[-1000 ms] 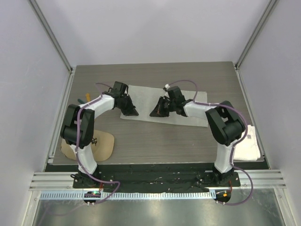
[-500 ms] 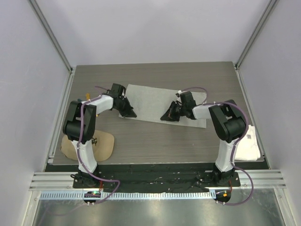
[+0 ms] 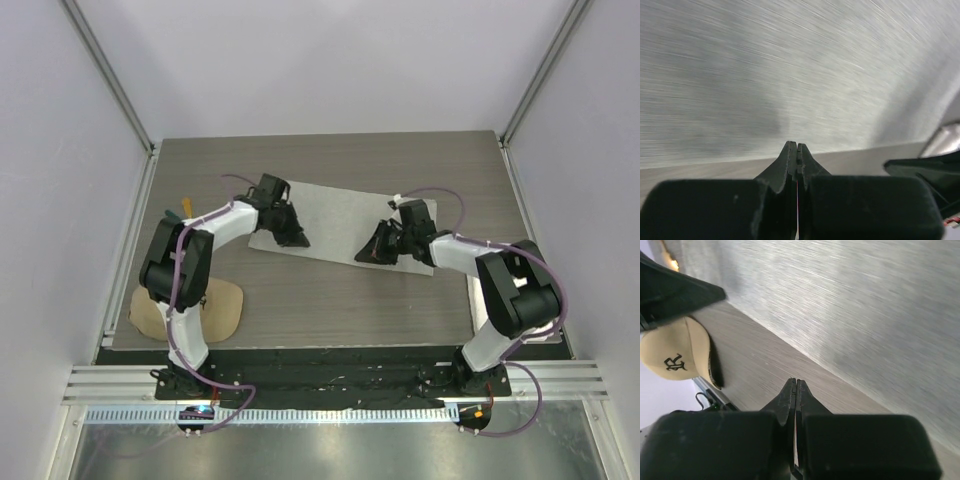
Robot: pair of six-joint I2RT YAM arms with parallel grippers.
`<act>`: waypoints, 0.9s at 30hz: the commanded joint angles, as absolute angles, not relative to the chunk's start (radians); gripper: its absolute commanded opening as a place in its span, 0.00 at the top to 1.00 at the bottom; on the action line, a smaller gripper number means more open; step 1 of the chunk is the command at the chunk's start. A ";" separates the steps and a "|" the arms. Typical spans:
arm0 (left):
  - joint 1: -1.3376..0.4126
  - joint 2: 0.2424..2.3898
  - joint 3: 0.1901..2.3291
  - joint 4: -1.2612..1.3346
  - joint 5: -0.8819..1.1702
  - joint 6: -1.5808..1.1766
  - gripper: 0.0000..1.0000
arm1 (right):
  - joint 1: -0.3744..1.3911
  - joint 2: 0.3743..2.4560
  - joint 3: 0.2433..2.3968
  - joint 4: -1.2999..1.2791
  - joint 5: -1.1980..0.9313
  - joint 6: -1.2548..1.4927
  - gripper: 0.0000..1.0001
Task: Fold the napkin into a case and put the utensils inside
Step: Smooth out the square-folded napkin at the center of the board.
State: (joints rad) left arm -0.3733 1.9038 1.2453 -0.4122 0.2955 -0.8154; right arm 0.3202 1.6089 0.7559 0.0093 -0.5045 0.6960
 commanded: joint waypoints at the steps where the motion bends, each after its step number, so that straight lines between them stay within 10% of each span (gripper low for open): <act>1: -0.465 1.905 1.310 -0.325 0.394 -0.897 1.00 | 0.360 1.707 0.837 0.132 -0.555 0.767 0.99; 21: -0.187 1.856 1.251 -0.507 0.251 -0.710 1.00 | -0.015 1.388 0.612 -0.244 -0.431 0.536 0.99; 27: -0.358 1.720 1.328 -0.557 0.114 -0.620 0.87 | -0.015 1.244 0.742 -0.481 -0.231 0.509 0.89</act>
